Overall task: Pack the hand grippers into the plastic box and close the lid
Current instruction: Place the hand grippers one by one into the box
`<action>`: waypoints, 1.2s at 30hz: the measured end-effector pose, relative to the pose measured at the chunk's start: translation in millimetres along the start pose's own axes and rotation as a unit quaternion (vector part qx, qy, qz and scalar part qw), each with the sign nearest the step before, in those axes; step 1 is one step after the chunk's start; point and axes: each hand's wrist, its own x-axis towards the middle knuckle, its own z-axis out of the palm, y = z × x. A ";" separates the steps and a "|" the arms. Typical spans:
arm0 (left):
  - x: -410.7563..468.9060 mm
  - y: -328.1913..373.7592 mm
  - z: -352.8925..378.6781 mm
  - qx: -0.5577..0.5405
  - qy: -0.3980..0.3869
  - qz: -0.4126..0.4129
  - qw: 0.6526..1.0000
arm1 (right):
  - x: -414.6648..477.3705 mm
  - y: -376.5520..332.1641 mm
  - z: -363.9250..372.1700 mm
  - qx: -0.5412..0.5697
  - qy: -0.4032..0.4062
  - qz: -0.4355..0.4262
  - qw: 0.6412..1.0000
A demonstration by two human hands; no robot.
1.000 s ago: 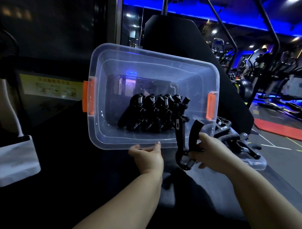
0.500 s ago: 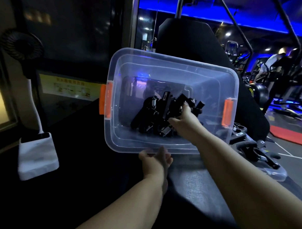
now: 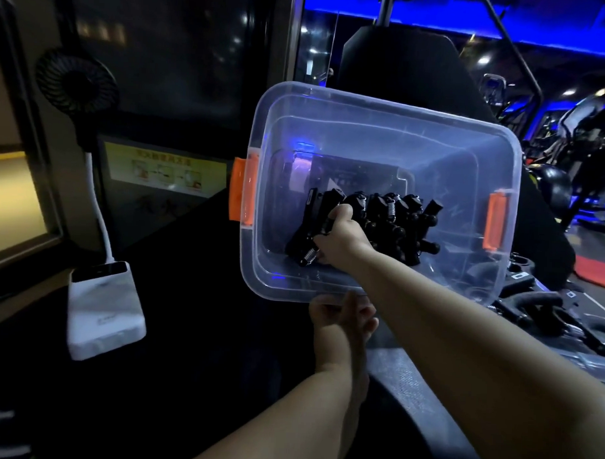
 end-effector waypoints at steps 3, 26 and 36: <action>-1.0 1.7 0.5 0.000 -0.001 0.010 1.000 | 4.0 -2.5 -0.4 -0.057 -0.018 -0.036 0.998; -3.5 -1.0 -7.0 -0.027 -0.043 0.087 0.995 | 23.1 -7.2 0.5 -0.176 -0.024 -0.127 0.976; -3.9 0.6 -4.8 -0.023 -0.032 0.084 0.996 | 26.5 -10.4 8.1 -0.243 -0.099 -0.127 0.957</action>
